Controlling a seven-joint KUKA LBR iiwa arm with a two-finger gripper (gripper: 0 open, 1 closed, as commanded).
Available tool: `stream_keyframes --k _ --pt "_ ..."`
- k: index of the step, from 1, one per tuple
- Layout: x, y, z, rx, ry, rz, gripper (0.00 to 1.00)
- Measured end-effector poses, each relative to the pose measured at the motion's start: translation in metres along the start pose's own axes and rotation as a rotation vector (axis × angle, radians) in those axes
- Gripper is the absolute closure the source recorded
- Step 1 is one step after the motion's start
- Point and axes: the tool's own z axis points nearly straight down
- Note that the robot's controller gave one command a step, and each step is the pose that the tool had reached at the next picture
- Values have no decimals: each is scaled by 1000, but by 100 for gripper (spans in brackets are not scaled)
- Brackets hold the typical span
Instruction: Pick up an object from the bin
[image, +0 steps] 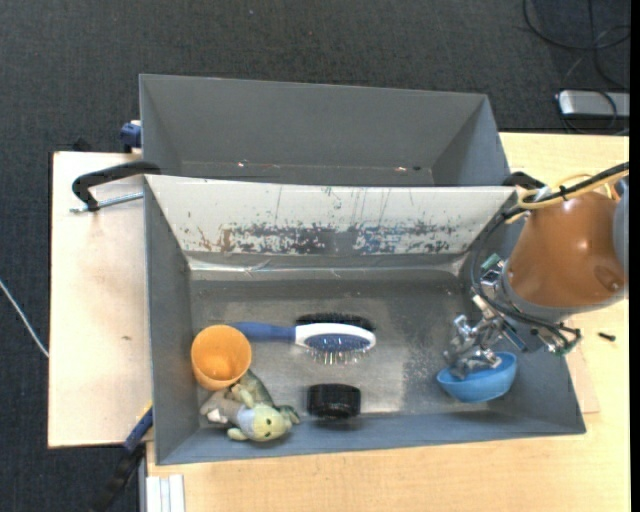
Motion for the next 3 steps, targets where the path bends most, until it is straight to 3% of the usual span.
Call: stream_keyframes --k 1,2,3 --pt "1 1 1 -2 2 0 0" --pt "0 0 0 -1 0 -1 100" --pt "1 1 1 -2 2 -1 0"
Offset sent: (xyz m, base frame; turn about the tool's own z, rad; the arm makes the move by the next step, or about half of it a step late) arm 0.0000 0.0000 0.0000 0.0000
